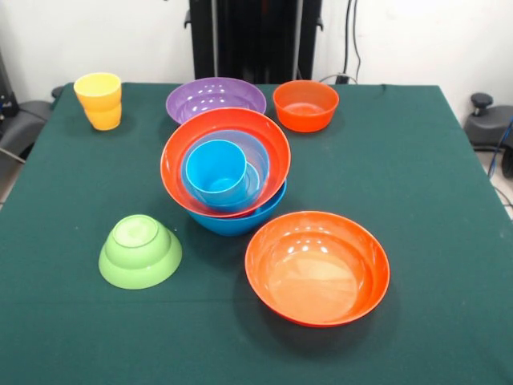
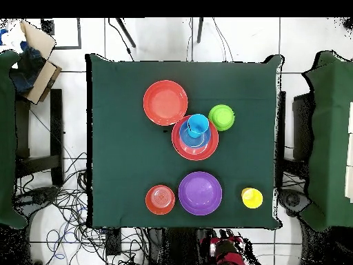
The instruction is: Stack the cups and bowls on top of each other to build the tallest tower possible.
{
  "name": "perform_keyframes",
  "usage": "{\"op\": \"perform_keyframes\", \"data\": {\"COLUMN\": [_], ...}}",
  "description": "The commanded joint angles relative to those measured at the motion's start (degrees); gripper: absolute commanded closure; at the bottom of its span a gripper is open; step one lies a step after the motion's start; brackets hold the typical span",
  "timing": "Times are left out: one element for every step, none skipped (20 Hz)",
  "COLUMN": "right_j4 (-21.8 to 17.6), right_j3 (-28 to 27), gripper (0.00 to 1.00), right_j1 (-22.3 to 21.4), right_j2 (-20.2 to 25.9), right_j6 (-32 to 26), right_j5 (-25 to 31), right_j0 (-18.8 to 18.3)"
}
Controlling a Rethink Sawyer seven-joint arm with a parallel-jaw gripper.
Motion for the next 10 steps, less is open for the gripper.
{"op": "perform_keyframes", "data": {"right_j4": [-7.6, -7.9, -8.0, -8.2, -8.3, -8.3, -8.2, -8.0, -7.7, -7.4], "right_j3": [-9.2, -9.8, -10.1, -10.7, -11.1, -11.5, -11.7, -12.0, -12.4, -12.8], "gripper": [0.00, 0.00, 0.00, 0.00, 0.00, 0.00, 0.00, 0.00, 0.00, 0.00], "right_j1": [11.4, 12.2, 12.7, 13.6, 14.2, 14.7, 15.1, 15.5, 16.0, 16.4], "right_j2": [-7.7, -8.5, -9.1, -10.1, -10.8, -11.5, -11.9, -12.4, -13.1, -13.8], "right_j6": [8.0, 8.0, 7.9, 8.0, 8.0, 7.9, 7.9, 7.9, 7.9, 8.0], "right_j5": [-6.8, -7.6, -8.1, -9.1, -9.6, -10.0, -10.3, -10.6, -10.9, -11.2], "right_j0": [6.7, 7.3, 7.7, 8.3, 8.7, 9.2, 9.5, 9.9, 10.5, 11.2]}}
